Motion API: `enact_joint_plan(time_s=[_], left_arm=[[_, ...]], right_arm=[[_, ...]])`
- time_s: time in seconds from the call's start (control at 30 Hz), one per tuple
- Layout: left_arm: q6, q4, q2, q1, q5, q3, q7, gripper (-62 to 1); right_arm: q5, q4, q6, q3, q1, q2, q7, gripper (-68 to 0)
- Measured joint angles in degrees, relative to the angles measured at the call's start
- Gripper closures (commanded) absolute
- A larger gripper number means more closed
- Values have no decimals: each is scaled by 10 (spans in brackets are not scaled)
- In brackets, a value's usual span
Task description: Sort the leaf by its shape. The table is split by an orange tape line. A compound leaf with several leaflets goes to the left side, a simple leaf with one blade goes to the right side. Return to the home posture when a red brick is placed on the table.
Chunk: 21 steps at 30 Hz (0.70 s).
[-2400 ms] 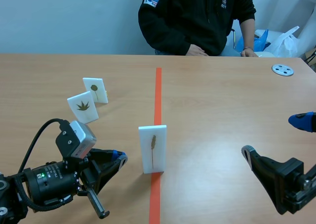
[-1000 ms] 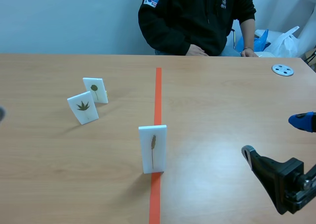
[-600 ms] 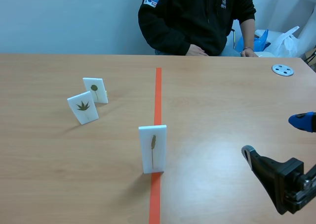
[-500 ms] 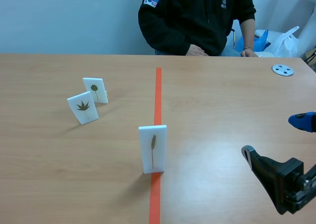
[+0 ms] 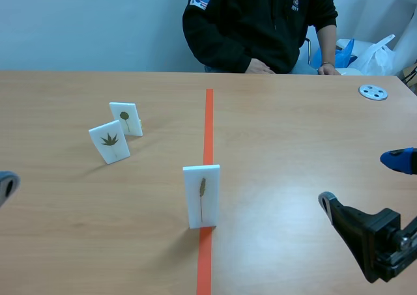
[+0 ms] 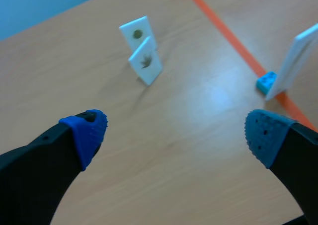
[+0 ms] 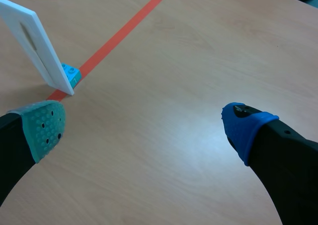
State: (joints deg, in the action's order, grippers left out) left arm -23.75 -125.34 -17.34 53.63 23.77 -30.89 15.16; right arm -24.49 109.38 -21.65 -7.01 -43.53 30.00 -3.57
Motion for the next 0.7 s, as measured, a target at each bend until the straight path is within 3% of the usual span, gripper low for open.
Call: enact_joint_plan(time_s=[0.37,0.57,0.7], left_arm=[[-16,0,-73,0,14,4,-9,-623],[-20,4,-118,-3,14,53,-26,-623],[-20,45,-134,-39,12,100,-32,-623]], right_arm=[[0,0,0,0,0,0,0,-659],[0,0,0,0,0,0,0,-659],[0,0,0,0,0,0,0,-659]])
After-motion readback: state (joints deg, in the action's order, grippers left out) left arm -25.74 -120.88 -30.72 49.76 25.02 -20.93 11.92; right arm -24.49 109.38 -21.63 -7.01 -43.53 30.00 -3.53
